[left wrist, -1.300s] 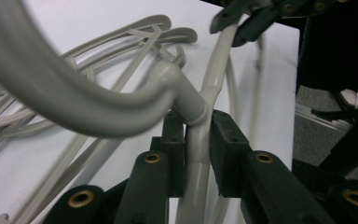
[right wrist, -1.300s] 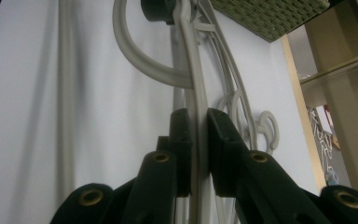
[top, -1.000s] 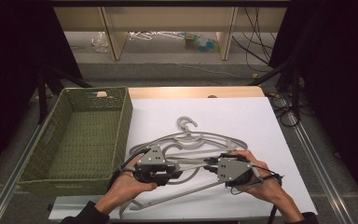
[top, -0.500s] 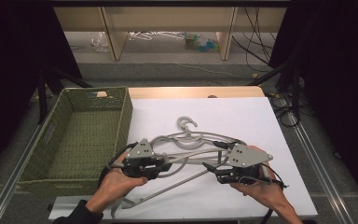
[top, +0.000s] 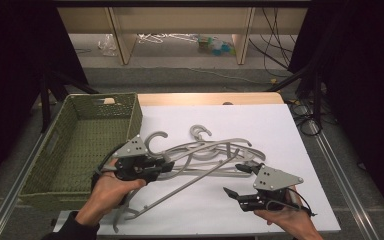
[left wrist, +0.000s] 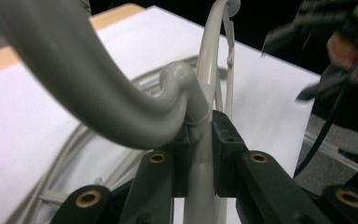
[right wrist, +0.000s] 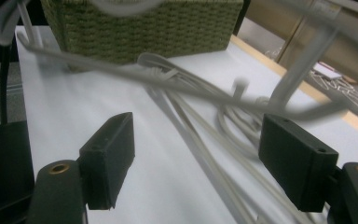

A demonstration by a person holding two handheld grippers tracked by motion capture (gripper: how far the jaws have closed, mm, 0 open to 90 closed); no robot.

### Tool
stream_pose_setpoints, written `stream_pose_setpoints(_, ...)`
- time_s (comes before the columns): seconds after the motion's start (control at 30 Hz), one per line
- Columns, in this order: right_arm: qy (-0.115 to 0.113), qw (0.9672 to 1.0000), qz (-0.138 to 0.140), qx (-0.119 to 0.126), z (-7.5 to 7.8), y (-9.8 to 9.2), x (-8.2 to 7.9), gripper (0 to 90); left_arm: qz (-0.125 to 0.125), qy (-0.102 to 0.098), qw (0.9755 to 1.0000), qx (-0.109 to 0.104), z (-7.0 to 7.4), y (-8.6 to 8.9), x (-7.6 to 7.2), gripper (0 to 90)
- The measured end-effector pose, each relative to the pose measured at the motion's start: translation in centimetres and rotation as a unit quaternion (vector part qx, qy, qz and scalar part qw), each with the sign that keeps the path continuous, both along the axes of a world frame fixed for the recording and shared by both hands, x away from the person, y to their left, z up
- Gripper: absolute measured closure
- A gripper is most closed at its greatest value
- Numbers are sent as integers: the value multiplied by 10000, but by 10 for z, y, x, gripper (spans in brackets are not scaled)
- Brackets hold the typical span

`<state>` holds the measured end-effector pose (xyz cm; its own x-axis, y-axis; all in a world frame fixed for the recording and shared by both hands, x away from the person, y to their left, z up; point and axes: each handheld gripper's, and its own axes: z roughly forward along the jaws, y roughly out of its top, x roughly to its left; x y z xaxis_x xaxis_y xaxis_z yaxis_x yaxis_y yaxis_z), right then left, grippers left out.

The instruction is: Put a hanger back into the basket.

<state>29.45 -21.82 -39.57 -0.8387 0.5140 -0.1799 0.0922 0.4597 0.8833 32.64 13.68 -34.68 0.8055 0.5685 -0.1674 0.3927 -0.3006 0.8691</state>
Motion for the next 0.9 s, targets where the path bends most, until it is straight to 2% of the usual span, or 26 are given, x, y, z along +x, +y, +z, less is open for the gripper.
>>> stream_pose_setpoints(0.1, 78, 10000, -42, -5, -4, -2, 0, 273, 6, -45, 9999, -114, 17, 4, 0, 794)
stream_pose_setpoints(0.13, 157, 9999, -18, -14, -6, -3, -1, 271, -53, -196, 9997, -124, 25, 6, 2, 794)
stream_pose_setpoints(0.17, 157, 9999, -18, -14, -6, -3, -1, 271, -53, -196, 9997, -124, 25, 6, 2, 794)
stream_pose_setpoints(0.2, 120, 9999, -33, 13, -7, -3, 0, 271, -18, -53, 9998, -204, 31, 7, 0, 794)
stream_pose_setpoints(0.23, 155, 9999, -5, -14, -7, -2, 0, 270, 10, -48, 9998, -209, 37, 9, -1, 794)
stream_pose_setpoints(0.27, 197, 9998, 5, -46, -8, -2, -1, 269, 16, -67, 9997, -238, 42, 12, -1, 794)
stream_pose_setpoints(0.3, 166, 9999, 2, -42, -9, -1, 0, 269, 15, -167, 9995, -281, 52, 17, -1, 794)
stream_pose_setpoints(0.33, 166, 9999, 2, -42, -9, -1, 0, 269, 15, -167, 9995, -281, 52, 17, -1, 794)
stream_pose_setpoints(0.4, 186, 9998, 11, -44, -10, 0, 0, 269, 75, -202, 9992, -322, 63, 24, 0, 794)
stream_pose_setpoints(0.5, 198, 9998, 6, -76, -11, 0, 0, 269, 228, -290, 9989, -278, 74, 36, 2, 794)
stream_pose_setpoints(0.63, 246, 9996, 22, -125, -11, -1, 1, 269, 473, -316, 9980, -261, 82, 57, 10, 794)
stream_pose_setpoints(0.67, 246, 9996, 22, -125, -11, -1, 1, 269, 473, -316, 9980, -261, 82, 57, 10, 795)
stream_pose_setpoints(0.7, 256, 9996, 34, -132, -11, -1, 1, 269, 569, -358, 9975, -240, 84, 66, 14, 794)
stream_pose_setpoints(0.77, 253, 9996, 35, -134, -11, -1, 1, 269, 641, -351, 9970, -238, 85, 70, 17, 794)
stream_pose_setpoints(0.9, 234, 9997, 24, -106, -12, 1, 1, 268, 857, -426, 9954, -87, 88, 89, 29, 794)
